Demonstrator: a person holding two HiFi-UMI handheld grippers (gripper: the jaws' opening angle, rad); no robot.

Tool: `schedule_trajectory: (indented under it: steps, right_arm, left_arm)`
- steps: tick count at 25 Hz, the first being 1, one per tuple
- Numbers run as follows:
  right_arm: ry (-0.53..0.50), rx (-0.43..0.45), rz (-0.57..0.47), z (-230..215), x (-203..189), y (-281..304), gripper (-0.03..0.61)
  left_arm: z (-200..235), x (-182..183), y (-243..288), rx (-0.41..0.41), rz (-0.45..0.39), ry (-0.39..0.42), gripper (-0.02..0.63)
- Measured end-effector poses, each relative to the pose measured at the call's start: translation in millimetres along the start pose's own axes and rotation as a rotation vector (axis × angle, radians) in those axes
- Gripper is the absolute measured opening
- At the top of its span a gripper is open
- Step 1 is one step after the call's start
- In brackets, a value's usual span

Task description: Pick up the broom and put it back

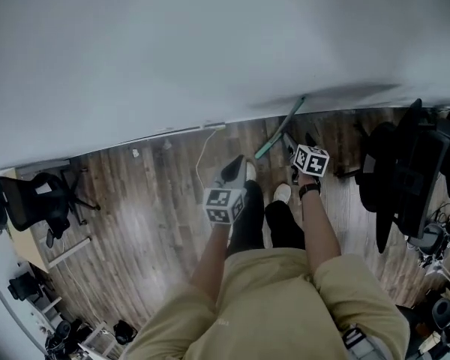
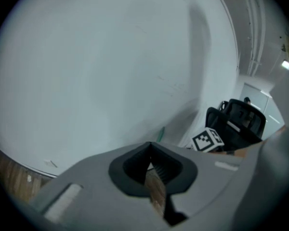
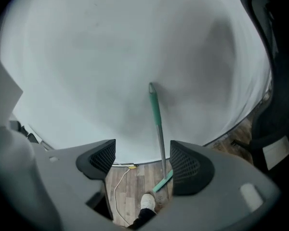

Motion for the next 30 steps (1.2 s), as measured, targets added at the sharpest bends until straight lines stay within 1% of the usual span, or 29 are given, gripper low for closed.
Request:
schedule_trajectory:
  steps: [4,6,9,13,15,17,20,22,23,24,28,30]
  right_arm:
    - [-0.170,0.032,-0.091,40,39,-60,0.281]
    - [-0.255,0.052,-0.153,62,62,-91,0.262]
    - [-0.327,0.067,-0.263,87,95,-139,0.216]
    - [-0.357,0.085,-0.395,108,134,-196,0.152]
    - [-0.376,0.078,-0.468,116,158,-221,0.115]
    - [-0.403,0.071,-0.541,124,182,-244,0.095]
    - [-0.441,0.074,-0.622,134,200,-281,0.052]
    - [-0.447,0.071,-0.670,138,209,-302,0.018]
    - [-0.442,0.068,-0.691,139,214,-311,0.005]
    - [-0.432,0.063,-0.706,140,219,-319,0.005]
    - [-0.374,0.023,-0.705,136,232,-341,0.005]
    - [-0.381,0.012,-0.715,139,234,-352,0.005]
  left_arm:
    - [-27,30,-8,-0.042,-0.028,0.048,0.002]
    - [-42,43,-10,-0.055,-0.047,0.063,0.002]
    - [-65,65,-17,-0.076,-0.095,0.090,0.002]
    - [-97,103,-34,-0.119,-0.168,0.160,0.002]
    - [-107,125,-40,-0.136,-0.213,0.186,0.002]
    - [-115,145,-45,-0.152,-0.257,0.202,0.002]
    - [-131,157,-58,-0.171,-0.301,0.217,0.002]
    - [-141,166,-65,-0.184,-0.329,0.228,0.002]
    - [-146,172,-68,-0.190,-0.345,0.236,0.002]
    - [-151,179,-72,-0.196,-0.360,0.246,0.002]
    - [-173,209,-91,-0.212,-0.426,0.306,0.002]
    - [-181,221,-103,-0.210,-0.457,0.333,0.002]
Point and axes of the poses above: the fingertips, and each gripper's own axes: y forward along the fingers, z to its left, x out of its top, the point moved 1 cm from there along -y, backward along the fingers, and after that the axes turned 6 degrees about -y, right-handed, at the moved point
